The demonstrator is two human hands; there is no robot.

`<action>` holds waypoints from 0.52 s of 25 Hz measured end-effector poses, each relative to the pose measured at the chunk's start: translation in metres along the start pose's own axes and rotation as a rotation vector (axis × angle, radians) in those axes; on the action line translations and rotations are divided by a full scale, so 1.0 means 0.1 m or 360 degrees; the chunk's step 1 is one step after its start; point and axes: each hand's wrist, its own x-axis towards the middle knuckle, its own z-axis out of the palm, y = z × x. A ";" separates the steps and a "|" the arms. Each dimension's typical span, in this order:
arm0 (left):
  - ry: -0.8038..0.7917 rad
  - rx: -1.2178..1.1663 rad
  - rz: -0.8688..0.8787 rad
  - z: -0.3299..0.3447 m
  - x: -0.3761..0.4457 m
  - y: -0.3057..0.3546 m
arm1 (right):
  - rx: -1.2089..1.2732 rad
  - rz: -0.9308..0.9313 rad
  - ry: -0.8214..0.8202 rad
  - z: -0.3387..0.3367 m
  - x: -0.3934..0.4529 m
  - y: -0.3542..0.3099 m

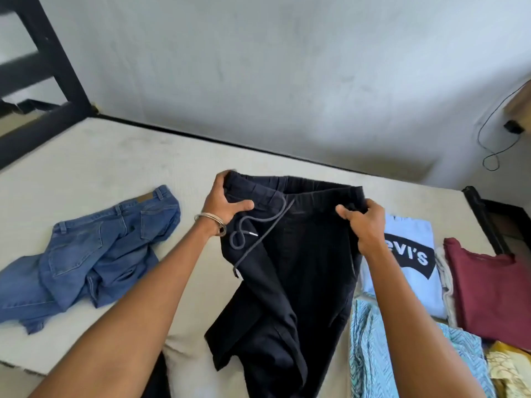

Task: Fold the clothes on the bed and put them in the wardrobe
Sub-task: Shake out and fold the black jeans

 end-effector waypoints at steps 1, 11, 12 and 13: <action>-0.0080 0.0140 0.0153 -0.09 0.04 0.21 | 0.0025 -0.0065 0.0077 -0.15 0.00 -0.16; 0.0286 -0.0032 0.0909 -0.41 -0.21 2.01 | 0.0448 -0.0770 -0.0198 -1.24 -0.80 -1.58; 0.0221 -0.0109 0.0921 -0.48 -0.25 2.12 | 0.0525 -0.0822 -0.0271 -1.33 -0.88 -1.67; 0.0113 -0.0209 0.0901 -0.54 -0.31 2.22 | 0.0616 -0.0828 -0.0318 -1.42 -0.92 -1.74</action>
